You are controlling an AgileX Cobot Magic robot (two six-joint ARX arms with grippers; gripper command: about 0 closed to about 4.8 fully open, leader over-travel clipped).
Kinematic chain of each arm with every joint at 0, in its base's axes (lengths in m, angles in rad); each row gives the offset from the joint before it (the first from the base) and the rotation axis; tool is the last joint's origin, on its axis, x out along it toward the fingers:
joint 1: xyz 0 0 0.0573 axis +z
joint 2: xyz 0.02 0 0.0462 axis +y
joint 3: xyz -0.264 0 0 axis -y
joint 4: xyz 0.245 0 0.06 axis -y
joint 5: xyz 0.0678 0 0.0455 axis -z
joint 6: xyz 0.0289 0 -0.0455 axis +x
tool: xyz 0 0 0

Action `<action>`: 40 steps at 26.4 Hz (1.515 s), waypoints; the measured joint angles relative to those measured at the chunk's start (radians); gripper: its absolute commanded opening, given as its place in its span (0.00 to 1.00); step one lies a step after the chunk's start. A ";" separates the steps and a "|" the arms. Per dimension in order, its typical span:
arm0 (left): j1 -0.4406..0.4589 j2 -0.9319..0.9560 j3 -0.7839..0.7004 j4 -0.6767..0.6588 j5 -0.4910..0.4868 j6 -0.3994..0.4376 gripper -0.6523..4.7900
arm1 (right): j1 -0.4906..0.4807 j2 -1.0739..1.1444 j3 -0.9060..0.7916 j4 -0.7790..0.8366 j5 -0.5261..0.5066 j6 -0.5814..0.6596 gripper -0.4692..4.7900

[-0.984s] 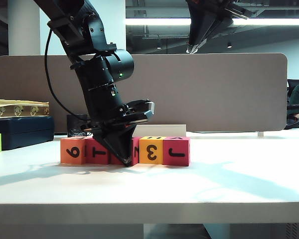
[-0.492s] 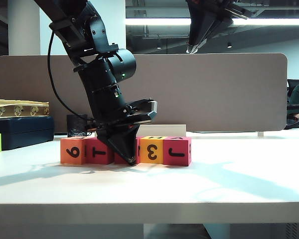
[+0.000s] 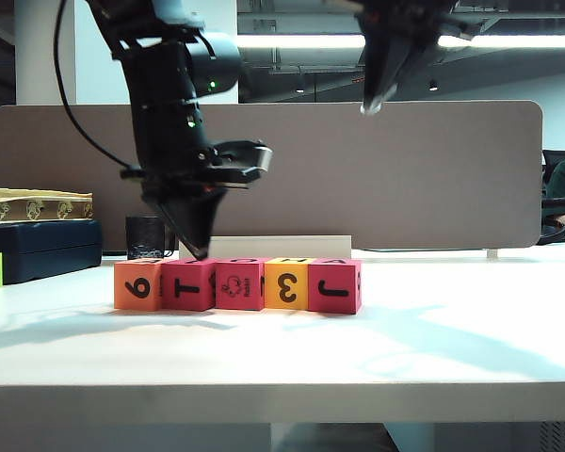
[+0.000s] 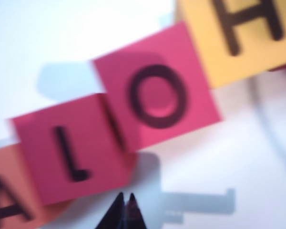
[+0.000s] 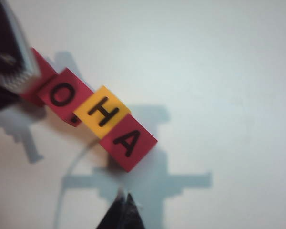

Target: Select the appropriate blocks from the scattered letter blocks on the table and arrange them in a row to spell out "ALOHA".

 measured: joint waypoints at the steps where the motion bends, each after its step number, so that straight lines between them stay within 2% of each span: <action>1: 0.008 -0.006 0.000 0.002 -0.014 0.005 0.11 | 0.000 0.018 0.000 0.000 0.002 0.000 0.08; 8: 0.154 -0.019 -0.001 0.006 -0.044 0.007 0.11 | -0.001 0.142 -0.004 -0.017 0.007 0.000 0.08; 15: 0.248 -0.019 -0.001 0.008 -0.046 0.003 0.11 | -0.002 0.208 -0.004 -0.014 0.049 0.000 0.08; 27: 0.264 0.059 -0.002 0.054 -0.024 0.010 0.11 | -0.040 0.292 -0.004 -0.006 0.086 0.005 0.08; 40: 0.263 0.080 -0.002 0.079 0.022 0.011 0.11 | -0.037 0.343 -0.003 0.037 0.041 0.010 0.08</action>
